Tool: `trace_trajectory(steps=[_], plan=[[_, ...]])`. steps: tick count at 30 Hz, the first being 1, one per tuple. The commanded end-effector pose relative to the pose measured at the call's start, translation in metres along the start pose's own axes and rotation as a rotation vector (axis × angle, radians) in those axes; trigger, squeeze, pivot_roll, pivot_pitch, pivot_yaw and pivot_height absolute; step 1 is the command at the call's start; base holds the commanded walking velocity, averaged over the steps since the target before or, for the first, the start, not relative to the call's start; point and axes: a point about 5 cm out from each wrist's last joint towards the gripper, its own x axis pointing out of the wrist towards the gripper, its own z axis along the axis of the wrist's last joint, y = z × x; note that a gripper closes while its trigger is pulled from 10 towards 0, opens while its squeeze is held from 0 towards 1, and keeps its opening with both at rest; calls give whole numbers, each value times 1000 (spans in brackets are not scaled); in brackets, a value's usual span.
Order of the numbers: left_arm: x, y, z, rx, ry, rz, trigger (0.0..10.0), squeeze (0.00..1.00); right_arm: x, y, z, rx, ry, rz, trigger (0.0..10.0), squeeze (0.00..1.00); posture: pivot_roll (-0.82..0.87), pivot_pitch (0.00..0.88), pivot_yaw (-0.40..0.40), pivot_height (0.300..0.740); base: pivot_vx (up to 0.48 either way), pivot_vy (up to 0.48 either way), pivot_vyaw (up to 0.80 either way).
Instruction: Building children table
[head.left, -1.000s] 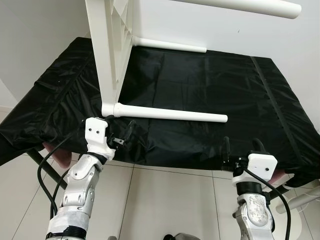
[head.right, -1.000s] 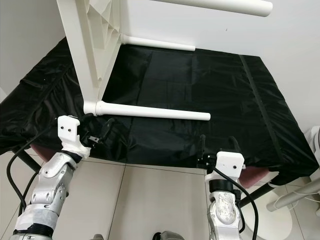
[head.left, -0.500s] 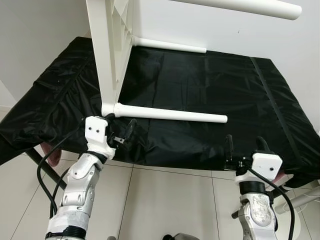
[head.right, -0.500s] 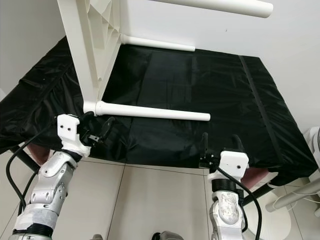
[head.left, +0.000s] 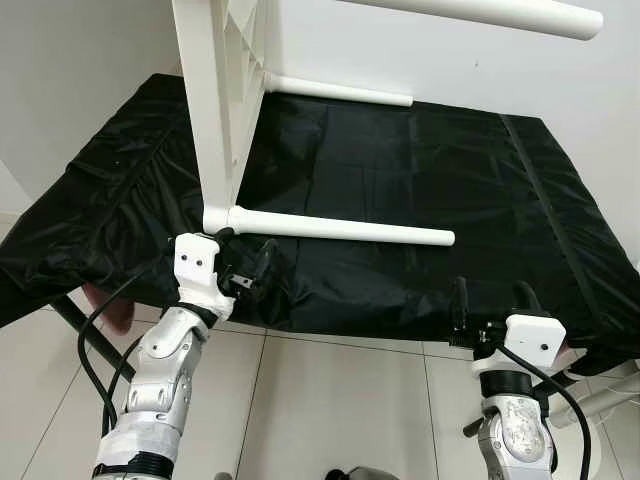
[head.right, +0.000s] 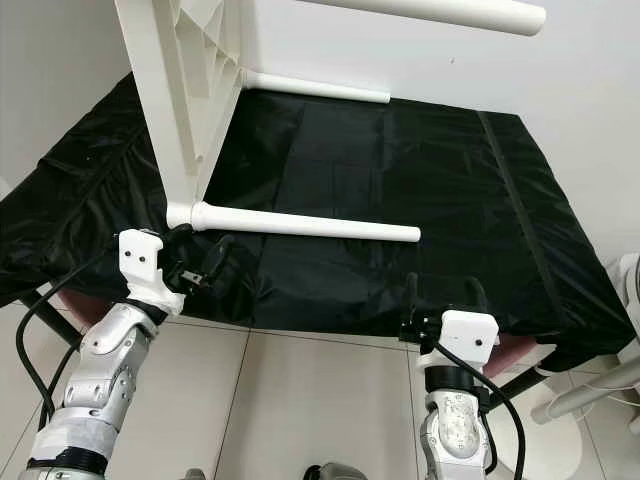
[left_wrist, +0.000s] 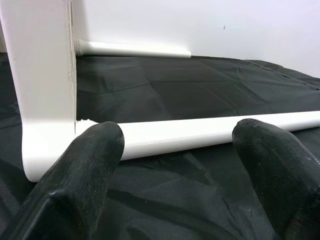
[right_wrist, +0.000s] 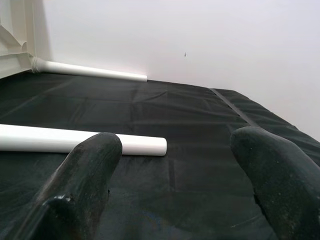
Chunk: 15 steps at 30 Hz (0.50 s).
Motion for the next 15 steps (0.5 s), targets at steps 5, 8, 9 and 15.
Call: trace_trajectory(steps=[5, 8, 9, 15], plan=[[-2, -3, -1, 3, 11, -39, 10000, 0, -1, 0, -2, -3, 2, -2, 10000, 0, 22, 0, -42, 740, 0, 0, 0], [-1, -3, -1, 8, 10, -42, 10000, 0, -1, 0, -2, -4, 0, -3, 10000, 0, 22, 0, -40, 740, 0, 0, 0], [-1, -3, -1, 8, 10, -42, 10000, 0, -1, 0, -2, -4, 0, -3, 10000, 0, 22, 0, -40, 740, 0, 0, 0], [-1, -3, 0, 8, 8, -44, 10000, 0, 0, -1, -2, -6, -2, -5, 10000, 0, 21, 0, -41, 740, 0, 0, 0]])
